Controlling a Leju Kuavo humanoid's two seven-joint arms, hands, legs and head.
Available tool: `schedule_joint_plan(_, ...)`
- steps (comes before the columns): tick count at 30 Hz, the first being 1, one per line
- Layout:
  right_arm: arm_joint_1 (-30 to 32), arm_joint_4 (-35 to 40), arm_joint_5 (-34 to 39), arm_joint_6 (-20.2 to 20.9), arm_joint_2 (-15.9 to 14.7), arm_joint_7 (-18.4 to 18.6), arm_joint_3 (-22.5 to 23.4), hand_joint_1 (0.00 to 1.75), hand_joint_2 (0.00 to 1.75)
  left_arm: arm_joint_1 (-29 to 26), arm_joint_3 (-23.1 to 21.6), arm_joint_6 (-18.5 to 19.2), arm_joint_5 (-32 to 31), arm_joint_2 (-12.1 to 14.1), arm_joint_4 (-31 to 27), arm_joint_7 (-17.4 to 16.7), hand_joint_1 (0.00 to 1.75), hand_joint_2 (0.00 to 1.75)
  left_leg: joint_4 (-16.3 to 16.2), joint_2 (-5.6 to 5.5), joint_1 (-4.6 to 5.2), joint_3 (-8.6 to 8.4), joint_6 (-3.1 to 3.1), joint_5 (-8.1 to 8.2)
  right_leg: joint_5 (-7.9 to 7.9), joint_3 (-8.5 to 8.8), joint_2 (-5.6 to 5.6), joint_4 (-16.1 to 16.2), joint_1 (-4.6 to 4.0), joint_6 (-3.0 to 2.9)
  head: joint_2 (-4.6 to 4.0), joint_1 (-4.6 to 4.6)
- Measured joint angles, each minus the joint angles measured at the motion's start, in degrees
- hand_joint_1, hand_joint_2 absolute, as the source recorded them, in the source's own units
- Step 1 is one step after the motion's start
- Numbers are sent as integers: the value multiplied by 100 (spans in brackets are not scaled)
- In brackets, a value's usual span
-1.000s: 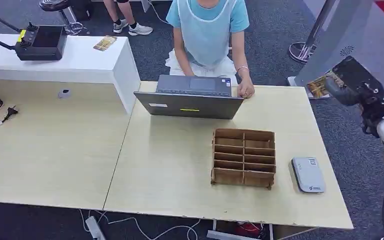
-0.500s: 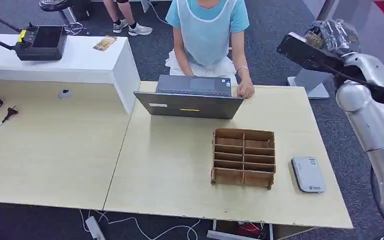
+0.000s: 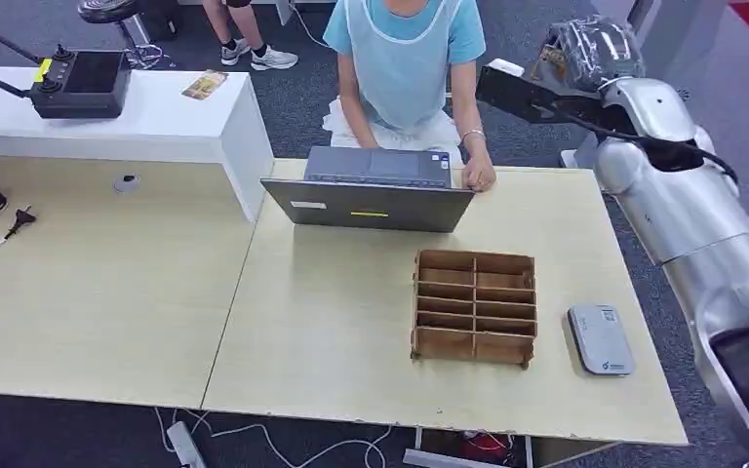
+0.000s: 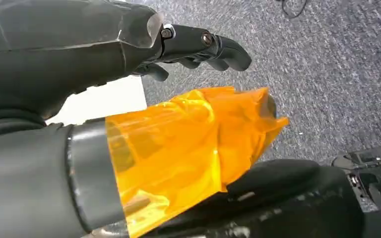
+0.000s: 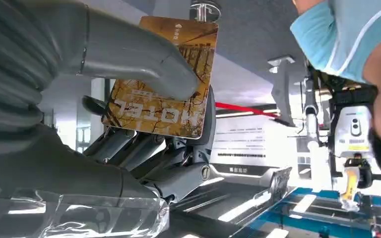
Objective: Pass the card to the sensor for recognition and then transmit it.
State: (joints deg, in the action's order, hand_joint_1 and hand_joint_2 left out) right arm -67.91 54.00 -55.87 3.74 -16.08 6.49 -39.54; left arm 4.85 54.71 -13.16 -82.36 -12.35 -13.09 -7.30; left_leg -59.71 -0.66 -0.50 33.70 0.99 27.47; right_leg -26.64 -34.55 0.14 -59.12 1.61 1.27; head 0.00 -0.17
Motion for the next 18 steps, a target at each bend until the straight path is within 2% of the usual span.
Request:
schedule_joint_plan(5,-128,-374,-253,-111,251,48,-138,175,175,39,-74,28,-46,-2,0,-11,0,0,0,-2,-1,1,2,-1,0,1,-3,0,-1,0,0,2)
schedule_joint_plan(13,-187,-620,-312,-153,373,42,-245,175,175,40,-103,31,-46,-2,0,-15,0,0,-1,-1,2,3,1,-1,3,1,-2,1,2,5,0,2)
schedule_joint_plan(18,-269,-904,-369,-91,502,-133,-288,175,175,46,-120,77,-59,-2,0,-13,0,0,0,0,2,1,1,-1,4,0,-1,1,1,4,0,0)
